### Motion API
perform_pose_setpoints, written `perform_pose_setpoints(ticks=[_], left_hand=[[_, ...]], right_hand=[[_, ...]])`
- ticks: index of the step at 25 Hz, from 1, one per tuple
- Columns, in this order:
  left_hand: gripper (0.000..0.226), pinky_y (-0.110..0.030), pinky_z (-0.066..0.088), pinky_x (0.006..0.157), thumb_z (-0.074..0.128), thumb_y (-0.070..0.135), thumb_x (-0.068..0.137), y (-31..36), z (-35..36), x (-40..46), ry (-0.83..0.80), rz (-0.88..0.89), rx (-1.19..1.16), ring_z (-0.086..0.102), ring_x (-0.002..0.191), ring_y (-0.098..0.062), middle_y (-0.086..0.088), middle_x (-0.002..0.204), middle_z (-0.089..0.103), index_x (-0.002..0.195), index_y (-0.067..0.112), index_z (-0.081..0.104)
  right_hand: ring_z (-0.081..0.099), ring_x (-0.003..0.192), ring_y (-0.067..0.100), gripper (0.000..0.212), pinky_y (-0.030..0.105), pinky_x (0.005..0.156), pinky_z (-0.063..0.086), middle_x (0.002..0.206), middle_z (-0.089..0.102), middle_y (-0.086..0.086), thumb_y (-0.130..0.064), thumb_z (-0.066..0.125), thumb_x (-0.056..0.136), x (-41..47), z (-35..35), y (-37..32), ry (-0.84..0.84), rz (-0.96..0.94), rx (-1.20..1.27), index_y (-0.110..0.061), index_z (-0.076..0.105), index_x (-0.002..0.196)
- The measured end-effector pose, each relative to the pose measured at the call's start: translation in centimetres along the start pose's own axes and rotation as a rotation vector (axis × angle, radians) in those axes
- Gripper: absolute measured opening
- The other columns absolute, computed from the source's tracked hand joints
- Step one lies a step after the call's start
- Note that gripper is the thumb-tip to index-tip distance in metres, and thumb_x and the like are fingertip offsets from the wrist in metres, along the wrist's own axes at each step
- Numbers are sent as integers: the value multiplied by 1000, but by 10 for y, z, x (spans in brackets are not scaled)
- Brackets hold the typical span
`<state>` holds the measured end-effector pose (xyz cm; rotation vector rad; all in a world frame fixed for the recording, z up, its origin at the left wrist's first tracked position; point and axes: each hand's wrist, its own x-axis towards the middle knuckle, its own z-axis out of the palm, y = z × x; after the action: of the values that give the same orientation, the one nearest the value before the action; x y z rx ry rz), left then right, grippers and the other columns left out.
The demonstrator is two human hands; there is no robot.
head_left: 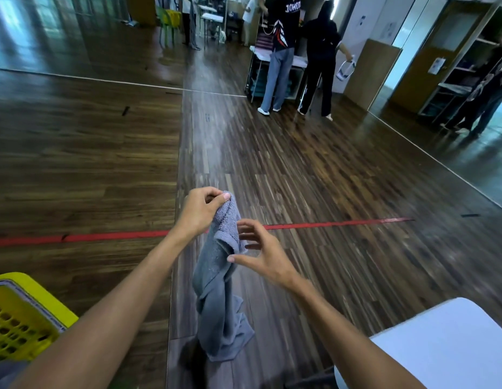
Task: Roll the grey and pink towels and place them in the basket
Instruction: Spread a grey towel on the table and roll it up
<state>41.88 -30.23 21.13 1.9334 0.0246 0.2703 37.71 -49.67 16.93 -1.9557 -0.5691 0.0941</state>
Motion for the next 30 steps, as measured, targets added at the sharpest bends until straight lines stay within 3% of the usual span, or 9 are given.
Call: perform_pose_setpoints(ticks=[5,7,10,12,15,18,21,27,30], left_hand=[[12,-9,42,60,66,19,90,1,-8,2,11,17,5,58,60,9,3,77,68,88,9,72],[10,-8,43,58,66,19,90,-8,-12,-2,-25,1,74,60,64,3,5,76,68,86,12,72],[4,-17,51,71,67,18,88,-34,-13,-23,-49,-56,210,62,72,1,7,80,69,86,18,70],[3,-23,52,71,69,21,87,-48,-5,-49,-78,-82,142,64,68,-1,8,80,70,84,20,69],[18,-14,51,72,75,32,82,-44,24,-83,-165,-74,33,65,76,2,11,86,70,94,20,68],[13,-9,46,67,75,25,82,-34,55,-88,-37,-56,-27,62,74,7,15,79,67,91,21,66],[2,-18,46,68,67,15,88,-40,65,-75,87,-72,-46,63,72,3,12,75,67,86,17,68],[18,-25,52,78,62,35,91,-52,41,-77,-334,-38,-81,67,82,-11,1,85,72,89,19,70],[27,-25,49,69,62,45,85,-63,22,-75,-376,-33,16,64,72,-13,-2,79,70,84,19,70]], right_hand=[[67,87,6,12,25,77,53,94,73,-2,-10,65,92,16,0,-3,96,-101,-62,-9,70,102],[68,86,8,14,25,77,52,93,74,-2,-10,61,95,24,-20,-13,57,-111,-135,-10,72,103],[65,71,8,12,26,70,49,80,72,-1,-16,62,95,42,-51,-26,-100,-56,-288,-12,73,94],[57,59,2,14,24,62,46,65,64,-7,-22,66,93,52,-62,-28,-218,4,-452,-21,67,79],[55,56,1,24,18,57,43,62,62,-9,-28,71,89,57,-57,-22,-294,53,-569,-31,59,68],[55,57,5,27,20,55,43,62,61,-5,-31,70,89,57,-46,-18,-283,44,-580,-31,58,65],[54,59,8,23,26,60,42,66,64,0,-35,67,91,55,-51,-14,-250,33,-579,-25,62,71],[66,80,3,19,32,77,52,80,73,-10,-41,66,90,29,-90,12,-216,87,-548,-24,73,84],[66,79,2,18,33,75,51,78,72,-12,-37,66,91,12,-116,26,-101,81,-570,-23,73,83]])
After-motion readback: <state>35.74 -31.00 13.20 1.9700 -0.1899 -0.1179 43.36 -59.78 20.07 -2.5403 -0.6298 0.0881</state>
